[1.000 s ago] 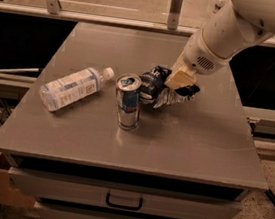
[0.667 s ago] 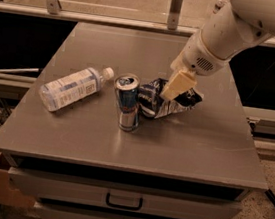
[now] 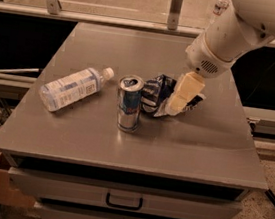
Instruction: Move blue chip bag near redbull can
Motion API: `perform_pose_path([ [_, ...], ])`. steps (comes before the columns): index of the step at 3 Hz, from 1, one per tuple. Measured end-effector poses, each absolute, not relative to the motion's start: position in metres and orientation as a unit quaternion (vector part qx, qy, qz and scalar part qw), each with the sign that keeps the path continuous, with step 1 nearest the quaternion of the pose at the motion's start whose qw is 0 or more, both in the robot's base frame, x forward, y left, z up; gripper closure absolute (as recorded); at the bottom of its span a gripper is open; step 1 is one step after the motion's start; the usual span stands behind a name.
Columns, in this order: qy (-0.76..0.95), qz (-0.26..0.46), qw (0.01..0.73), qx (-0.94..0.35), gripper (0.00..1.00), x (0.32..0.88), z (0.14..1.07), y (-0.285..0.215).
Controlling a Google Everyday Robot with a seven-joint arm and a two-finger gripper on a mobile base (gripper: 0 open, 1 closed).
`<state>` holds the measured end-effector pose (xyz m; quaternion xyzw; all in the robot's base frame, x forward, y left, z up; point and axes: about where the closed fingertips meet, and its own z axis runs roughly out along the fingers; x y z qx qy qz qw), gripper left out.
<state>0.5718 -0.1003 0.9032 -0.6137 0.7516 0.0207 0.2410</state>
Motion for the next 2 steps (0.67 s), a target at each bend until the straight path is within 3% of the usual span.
perform_pose_path([
  [2, 0.770, -0.021, 0.186, -0.611, 0.00, 0.552, 0.908, -0.147],
])
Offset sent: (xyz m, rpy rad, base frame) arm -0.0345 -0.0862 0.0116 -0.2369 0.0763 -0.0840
